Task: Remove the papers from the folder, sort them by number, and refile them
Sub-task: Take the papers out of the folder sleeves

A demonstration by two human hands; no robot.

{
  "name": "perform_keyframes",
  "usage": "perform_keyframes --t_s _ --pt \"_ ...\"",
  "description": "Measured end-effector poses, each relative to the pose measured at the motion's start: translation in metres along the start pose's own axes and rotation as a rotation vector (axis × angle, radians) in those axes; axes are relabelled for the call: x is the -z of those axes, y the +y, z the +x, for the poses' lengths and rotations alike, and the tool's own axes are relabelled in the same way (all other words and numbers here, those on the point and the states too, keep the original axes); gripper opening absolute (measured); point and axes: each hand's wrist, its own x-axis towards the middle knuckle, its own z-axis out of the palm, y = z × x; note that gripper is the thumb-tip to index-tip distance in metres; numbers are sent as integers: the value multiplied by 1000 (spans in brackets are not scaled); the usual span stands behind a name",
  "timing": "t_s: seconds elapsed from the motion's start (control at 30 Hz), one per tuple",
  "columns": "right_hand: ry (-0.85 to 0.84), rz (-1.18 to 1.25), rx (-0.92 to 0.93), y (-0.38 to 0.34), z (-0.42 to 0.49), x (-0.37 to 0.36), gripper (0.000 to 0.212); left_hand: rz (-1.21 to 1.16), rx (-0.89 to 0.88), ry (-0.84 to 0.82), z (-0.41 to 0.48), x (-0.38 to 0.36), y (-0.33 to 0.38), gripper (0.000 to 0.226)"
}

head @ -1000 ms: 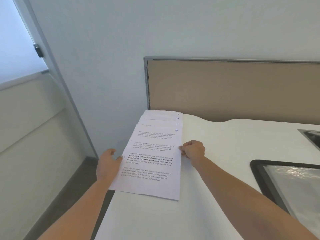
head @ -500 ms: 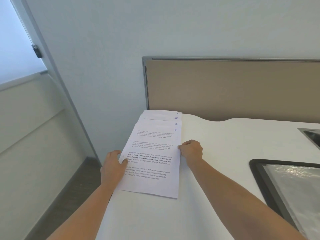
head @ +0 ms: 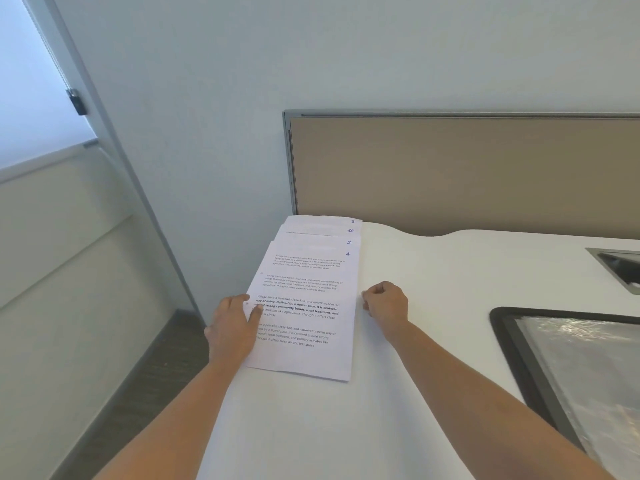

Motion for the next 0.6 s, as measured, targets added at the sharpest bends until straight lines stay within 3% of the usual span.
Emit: perform_keyframes --t_s 0.2,0.33,0.43,0.6 --pt "-54 -137 78 10 -23 19 15 -8 -68 3 -32 2 23 40" --pt "-195 -409 263 12 -36 34 2 -20 -150 -32 -48 11 38 40" --pt "-289 -681 379 11 -47 51 20 -42 -144 -54 -62 19 50 40" --pt "-358 -1095 582 20 -68 92 27 -65 -132 -97 -97 14 72 37"
